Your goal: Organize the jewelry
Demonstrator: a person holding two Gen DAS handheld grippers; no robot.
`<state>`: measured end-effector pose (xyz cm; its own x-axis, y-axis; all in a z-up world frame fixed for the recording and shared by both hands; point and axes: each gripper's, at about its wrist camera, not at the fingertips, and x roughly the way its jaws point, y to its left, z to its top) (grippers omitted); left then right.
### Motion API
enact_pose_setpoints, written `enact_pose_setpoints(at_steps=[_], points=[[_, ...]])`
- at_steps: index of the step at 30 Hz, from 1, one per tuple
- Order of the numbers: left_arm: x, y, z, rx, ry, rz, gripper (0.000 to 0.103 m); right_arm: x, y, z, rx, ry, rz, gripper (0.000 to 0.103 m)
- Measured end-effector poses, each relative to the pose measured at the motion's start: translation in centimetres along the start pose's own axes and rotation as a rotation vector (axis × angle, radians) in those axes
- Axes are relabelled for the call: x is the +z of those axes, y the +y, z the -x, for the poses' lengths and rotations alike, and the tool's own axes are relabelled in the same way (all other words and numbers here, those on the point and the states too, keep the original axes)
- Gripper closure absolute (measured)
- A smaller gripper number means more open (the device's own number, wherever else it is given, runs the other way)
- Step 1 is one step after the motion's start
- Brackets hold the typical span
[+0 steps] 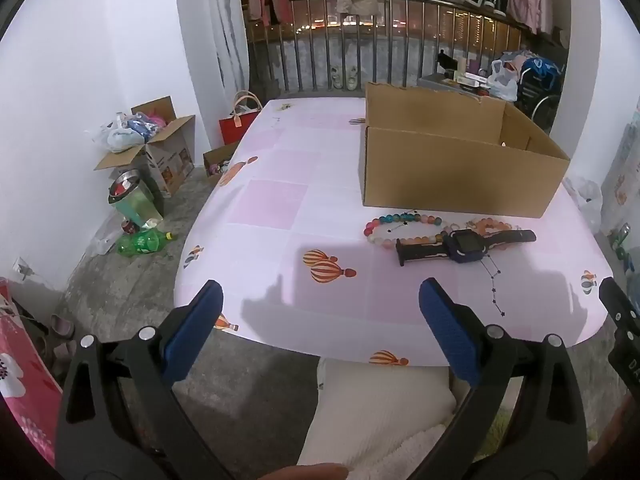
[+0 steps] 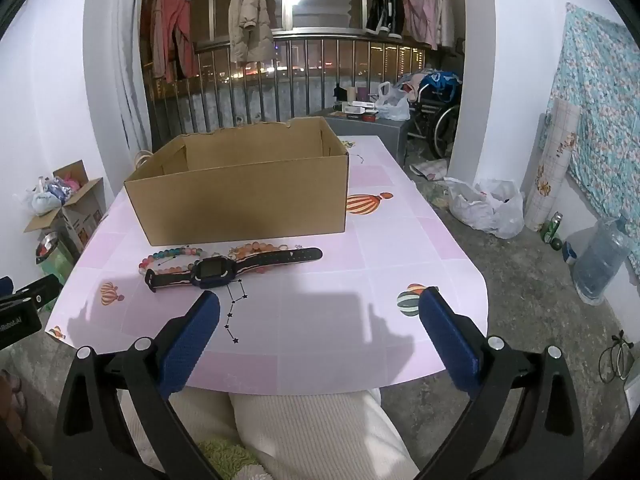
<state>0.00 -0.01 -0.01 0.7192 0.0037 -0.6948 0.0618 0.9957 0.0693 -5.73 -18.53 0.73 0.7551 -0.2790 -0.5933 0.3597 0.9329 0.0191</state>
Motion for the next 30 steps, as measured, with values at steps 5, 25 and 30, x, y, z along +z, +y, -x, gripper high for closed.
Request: enact_pose_setpoints(at_steps=[5, 25, 30], points=[[0.0, 0.01, -0.03, -0.005, 0.005, 0.003, 0.008, -0.02, -0.01, -0.03, 0.001, 0.005, -0.001, 0.006], [0.0, 0.03, 0.0, -0.007, 0.006, 0.003, 0.008, 0.05, 0.07, -0.08, 0.0, 0.006, 0.001, 0.006], [0.0, 0.05, 0.02, -0.006, 0.006, 0.003, 0.008, 0.07, 0.11, -0.08, 0.0, 0.005, 0.002, 0.006]])
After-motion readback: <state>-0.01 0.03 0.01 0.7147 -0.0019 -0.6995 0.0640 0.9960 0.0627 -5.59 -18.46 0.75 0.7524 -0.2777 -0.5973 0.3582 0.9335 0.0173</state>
